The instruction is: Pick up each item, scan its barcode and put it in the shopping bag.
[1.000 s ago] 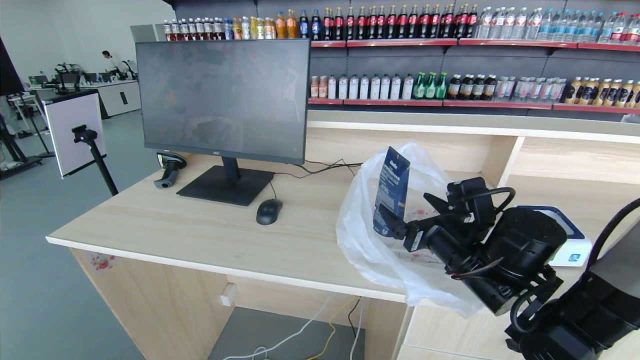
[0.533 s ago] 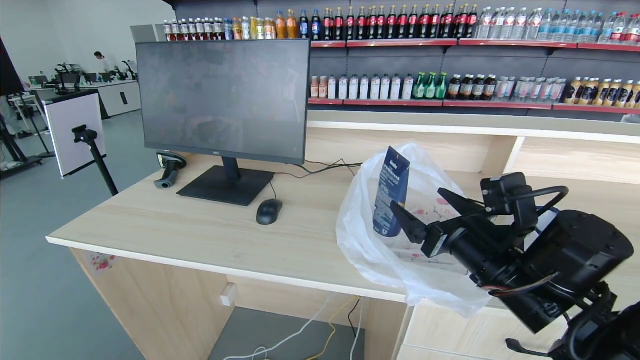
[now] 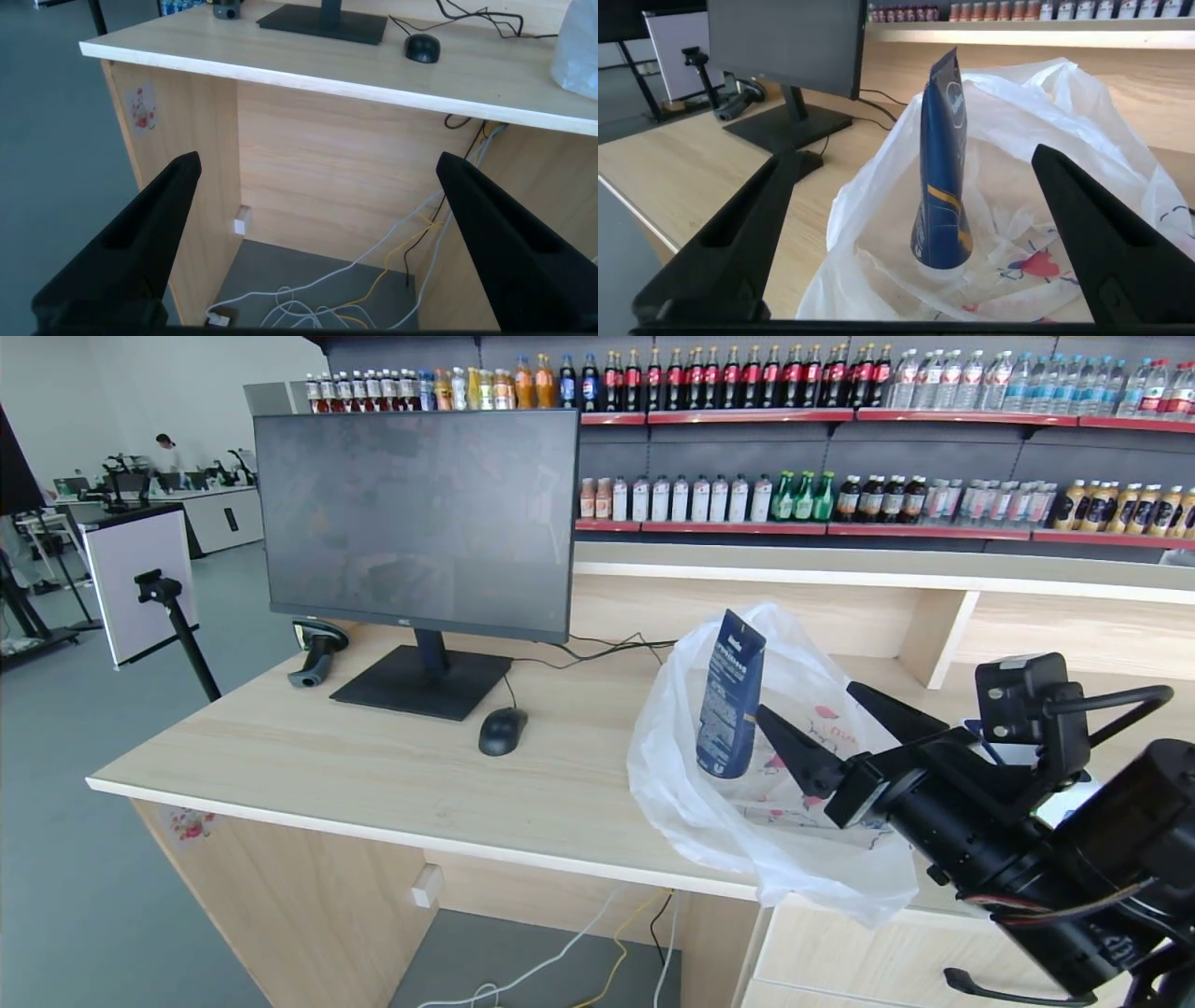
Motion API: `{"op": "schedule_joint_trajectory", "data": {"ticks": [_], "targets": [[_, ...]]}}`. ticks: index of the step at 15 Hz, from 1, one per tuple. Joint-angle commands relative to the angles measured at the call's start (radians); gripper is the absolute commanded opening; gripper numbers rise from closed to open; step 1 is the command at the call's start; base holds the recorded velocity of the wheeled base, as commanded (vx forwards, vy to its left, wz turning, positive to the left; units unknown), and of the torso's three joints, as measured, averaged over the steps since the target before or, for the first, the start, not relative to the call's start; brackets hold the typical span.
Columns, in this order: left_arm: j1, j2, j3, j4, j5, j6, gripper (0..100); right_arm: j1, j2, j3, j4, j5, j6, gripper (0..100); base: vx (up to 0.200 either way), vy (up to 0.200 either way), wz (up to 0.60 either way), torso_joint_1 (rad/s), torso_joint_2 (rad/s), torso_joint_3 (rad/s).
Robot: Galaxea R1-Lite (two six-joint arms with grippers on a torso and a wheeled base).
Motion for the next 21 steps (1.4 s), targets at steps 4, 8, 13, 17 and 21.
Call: {"op": "schedule_joint_trajectory", "data": {"ticks": [4,8,13,17,21], "targets": [[0.001,0.000,0.000,0.000,0.002,0.000,100,-0.050,-0.030,0.019,-0.001,0.000,0.011,100,0.000,0.000,-0.30,0.001,0.00,0.000],[0.001,0.000,0.000,0.000,0.000,-0.002,100,-0.051,-0.046,0.033,-0.001,0.000,0.011,100,0.000,0.000,-0.60,-0.002,0.00,0.000],[0.001,0.000,0.000,0.000,0.000,-0.002,100,-0.045,-0.066,0.057,-0.001,0.000,0.006,100,0.000,0.000,-0.36,0.004,0.00,0.002],[0.001,0.000,0.000,0.000,0.002,-0.005,100,-0.040,-0.073,0.076,-0.001,0.000,0.005,100,0.000,-0.150,0.00,0.002,0.00,0.003],[0.001,0.000,0.000,0.000,0.002,-0.003,100,-0.039,-0.073,0.094,-0.001,0.000,0.002,100,0.000,-0.200,0.00,0.001,0.00,-0.001]]}}
